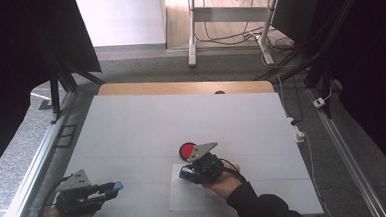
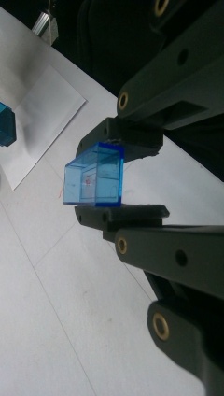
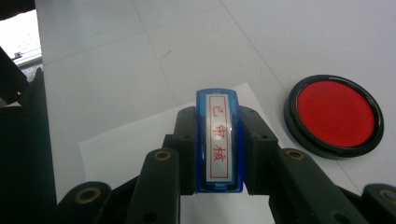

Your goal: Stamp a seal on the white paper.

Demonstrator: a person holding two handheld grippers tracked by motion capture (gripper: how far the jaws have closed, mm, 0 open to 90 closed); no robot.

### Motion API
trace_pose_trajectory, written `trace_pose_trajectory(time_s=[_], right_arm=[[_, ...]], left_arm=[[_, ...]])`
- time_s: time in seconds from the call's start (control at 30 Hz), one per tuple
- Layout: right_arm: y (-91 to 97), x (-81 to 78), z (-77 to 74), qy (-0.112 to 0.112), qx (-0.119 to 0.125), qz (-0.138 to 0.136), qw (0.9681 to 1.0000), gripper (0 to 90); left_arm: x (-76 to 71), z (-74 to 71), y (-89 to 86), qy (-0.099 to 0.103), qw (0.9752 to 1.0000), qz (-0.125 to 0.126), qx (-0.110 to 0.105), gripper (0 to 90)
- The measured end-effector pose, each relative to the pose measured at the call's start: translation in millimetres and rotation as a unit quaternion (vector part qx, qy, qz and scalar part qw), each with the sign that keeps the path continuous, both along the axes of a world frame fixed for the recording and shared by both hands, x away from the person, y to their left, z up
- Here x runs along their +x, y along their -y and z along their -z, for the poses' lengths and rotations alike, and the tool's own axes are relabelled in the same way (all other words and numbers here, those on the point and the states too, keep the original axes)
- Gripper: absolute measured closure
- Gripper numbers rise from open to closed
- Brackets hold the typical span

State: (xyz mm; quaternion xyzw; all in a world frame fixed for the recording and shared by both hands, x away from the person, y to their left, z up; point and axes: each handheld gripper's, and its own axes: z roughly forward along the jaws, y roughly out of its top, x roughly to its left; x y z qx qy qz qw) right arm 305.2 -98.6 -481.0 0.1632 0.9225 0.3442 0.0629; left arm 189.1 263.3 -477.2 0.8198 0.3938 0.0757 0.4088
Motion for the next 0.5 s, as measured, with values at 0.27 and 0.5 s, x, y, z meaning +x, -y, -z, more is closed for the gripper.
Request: trace_pose_trajectory(time_s=[0.27,0.5], right_arm=[[-1.6,0.5,7.8,0.001,-0.014,-0.002,0.9999,71.3],[-1.5,2.4,12.4,-0.001,-0.029,0.003,0.9996,71.4]], left_arm=[[-0.4,0.1,-0.7,-0.001,1.0000,-0.002,-0.001,68.0],[-1.3,-0.1,-3.1,-0.006,0.9999,-0.008,-0.003,68.0]])
